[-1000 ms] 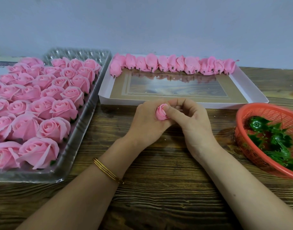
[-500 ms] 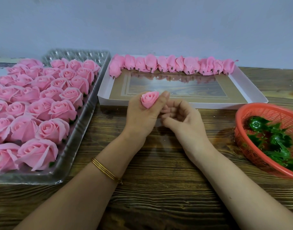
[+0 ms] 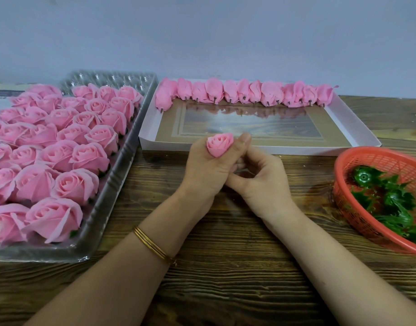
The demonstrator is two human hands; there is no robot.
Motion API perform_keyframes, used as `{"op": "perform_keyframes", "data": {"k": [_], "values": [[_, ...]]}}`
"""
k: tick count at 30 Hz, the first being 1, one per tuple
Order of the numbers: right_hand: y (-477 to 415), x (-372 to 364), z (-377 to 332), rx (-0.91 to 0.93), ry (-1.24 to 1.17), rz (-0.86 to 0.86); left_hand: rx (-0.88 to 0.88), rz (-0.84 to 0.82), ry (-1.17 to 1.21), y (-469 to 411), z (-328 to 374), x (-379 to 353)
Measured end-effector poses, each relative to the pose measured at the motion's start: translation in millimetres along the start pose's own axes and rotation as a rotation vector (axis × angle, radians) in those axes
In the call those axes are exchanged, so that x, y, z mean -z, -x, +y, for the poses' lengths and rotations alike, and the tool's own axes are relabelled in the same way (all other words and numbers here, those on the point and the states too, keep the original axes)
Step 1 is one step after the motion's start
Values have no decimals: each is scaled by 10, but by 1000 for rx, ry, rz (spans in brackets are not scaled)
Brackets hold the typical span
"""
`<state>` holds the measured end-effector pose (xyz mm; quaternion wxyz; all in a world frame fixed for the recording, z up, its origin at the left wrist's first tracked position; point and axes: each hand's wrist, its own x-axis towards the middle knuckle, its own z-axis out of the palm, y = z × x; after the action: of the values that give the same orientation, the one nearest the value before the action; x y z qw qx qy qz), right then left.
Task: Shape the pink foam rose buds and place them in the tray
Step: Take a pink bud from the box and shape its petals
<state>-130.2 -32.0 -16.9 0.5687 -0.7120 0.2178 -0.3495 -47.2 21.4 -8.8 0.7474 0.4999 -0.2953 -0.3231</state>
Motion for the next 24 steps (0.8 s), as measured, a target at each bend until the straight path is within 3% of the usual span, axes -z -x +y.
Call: {"op": "perform_keyframes", "data": {"k": [17, 24], "values": [[-24, 108, 37, -102, -52, -167, 38, -114, -103, -19, 29, 72], [-17, 120, 20, -177, -129, -110, -68, 5, -177, -20, 9, 70]]}}
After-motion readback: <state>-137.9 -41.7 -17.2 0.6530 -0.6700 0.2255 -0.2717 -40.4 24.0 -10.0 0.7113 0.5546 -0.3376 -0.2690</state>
